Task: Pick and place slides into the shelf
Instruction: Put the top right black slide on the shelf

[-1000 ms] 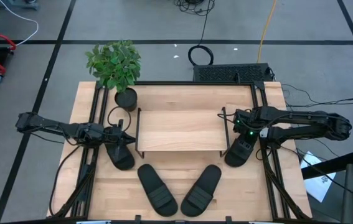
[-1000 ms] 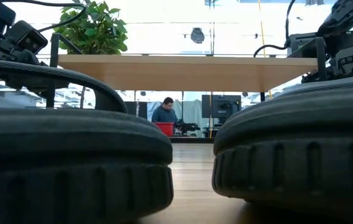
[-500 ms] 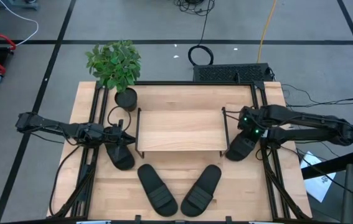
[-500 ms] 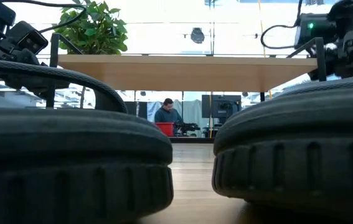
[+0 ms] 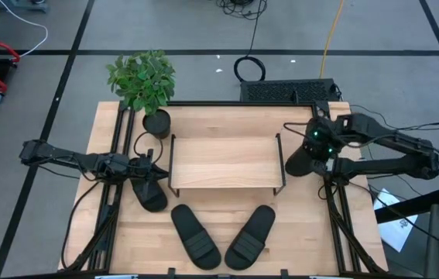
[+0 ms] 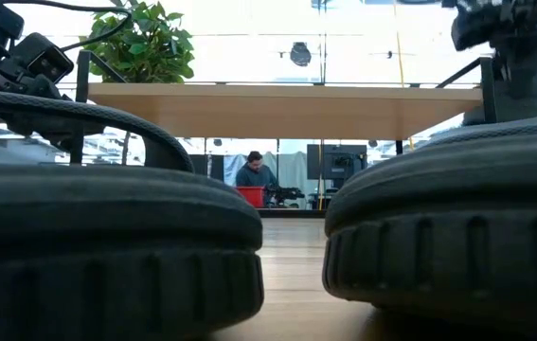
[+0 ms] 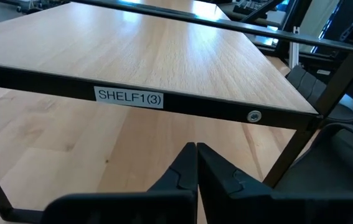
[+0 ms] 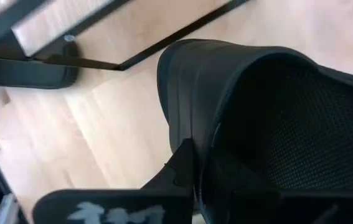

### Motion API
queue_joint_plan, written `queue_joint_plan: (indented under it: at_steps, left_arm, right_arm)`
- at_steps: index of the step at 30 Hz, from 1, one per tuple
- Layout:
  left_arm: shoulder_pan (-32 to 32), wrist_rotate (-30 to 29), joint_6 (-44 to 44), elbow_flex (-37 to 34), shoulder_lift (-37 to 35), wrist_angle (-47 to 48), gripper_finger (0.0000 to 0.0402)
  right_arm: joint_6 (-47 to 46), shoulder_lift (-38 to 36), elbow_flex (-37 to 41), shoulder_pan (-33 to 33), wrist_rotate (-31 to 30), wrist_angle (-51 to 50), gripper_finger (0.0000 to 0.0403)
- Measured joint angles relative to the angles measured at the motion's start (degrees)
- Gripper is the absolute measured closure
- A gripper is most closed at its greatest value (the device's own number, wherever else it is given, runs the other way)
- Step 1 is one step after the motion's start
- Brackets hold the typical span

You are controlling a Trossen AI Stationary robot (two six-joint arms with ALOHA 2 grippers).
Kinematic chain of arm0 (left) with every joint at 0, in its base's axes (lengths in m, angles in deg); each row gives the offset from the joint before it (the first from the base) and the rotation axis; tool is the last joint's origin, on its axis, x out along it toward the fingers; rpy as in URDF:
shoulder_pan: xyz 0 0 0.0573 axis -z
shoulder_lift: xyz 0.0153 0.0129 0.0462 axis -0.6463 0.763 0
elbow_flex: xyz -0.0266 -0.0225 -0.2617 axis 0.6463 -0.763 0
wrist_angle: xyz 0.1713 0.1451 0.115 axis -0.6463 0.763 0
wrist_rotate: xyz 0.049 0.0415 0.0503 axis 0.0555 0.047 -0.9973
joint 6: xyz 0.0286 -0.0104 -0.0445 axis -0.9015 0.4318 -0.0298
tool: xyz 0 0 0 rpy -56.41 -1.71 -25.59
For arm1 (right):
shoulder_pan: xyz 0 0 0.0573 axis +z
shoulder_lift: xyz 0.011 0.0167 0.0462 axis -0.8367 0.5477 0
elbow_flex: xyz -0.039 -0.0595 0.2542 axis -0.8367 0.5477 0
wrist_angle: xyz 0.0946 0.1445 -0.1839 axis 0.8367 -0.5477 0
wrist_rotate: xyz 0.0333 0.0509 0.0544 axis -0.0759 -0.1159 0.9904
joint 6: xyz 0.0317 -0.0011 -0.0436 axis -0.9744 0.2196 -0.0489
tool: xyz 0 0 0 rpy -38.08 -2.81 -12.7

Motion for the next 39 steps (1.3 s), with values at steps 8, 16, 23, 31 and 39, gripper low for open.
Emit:
queue_joint_plan:
  at_steps: [8,16,23,31,39]
  left_arm:
    - [0.0,0.0,0.1,0.0,0.0,0.0,0.0376]
    - [0.0,0.0,0.1,0.0,0.0,0.0,0.0391]
    - [0.0,0.0,-0.1,0.0,0.0,0.0,0.0395]
    - [0.0,0.0,-0.2,0.0,0.0,0.0,0.0376]
    - [0.0,0.0,-0.2,0.0,0.0,0.0,0.0392]
  right_arm:
    - [6.5,4.4,-13.7,0.0,-9.2,-7.3,0.0400]
    - [9.8,11.4,-27.9,-0.4,-2.4,-7.7,0.0400]
    - [13.4,21.2,-39.8,-0.4,-1.5,-7.1,0.0400]
    - [22.3,32.6,-45.4,-1.4,15.4,-7.3,0.0399]
    - [33.2,39.4,-45.5,0.7,27.0,-7.2,0.0399]
